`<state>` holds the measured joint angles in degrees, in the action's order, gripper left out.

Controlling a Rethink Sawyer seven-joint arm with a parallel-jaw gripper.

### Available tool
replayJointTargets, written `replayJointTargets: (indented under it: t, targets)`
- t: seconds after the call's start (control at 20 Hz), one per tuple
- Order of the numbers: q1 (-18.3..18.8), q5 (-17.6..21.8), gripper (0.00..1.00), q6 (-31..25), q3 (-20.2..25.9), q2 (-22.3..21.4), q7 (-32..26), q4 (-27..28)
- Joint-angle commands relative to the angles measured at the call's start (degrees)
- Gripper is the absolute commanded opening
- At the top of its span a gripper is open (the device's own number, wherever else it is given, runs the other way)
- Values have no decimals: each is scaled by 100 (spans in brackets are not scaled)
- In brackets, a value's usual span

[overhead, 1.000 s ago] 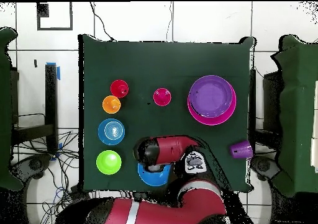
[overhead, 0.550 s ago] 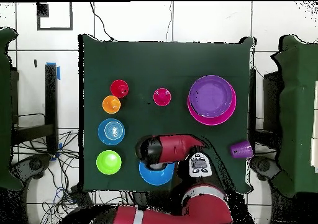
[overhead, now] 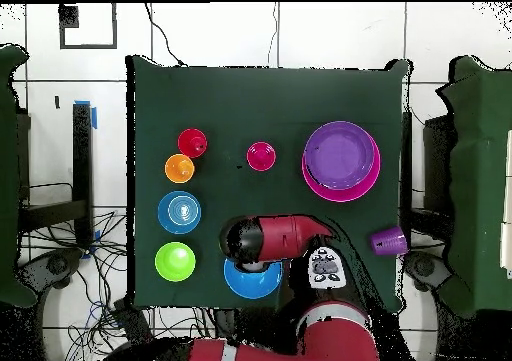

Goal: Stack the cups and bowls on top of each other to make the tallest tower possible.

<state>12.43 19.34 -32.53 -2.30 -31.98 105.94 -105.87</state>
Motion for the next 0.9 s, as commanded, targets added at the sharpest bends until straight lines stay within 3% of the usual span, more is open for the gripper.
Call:
replayJointTargets:
  t: [0.05, 0.9]
  targets:
    - [143, 147, 100, -414, 673, -12, -385, 148]
    - [207, 745, 100, -431, 701, 161, -754, 257]
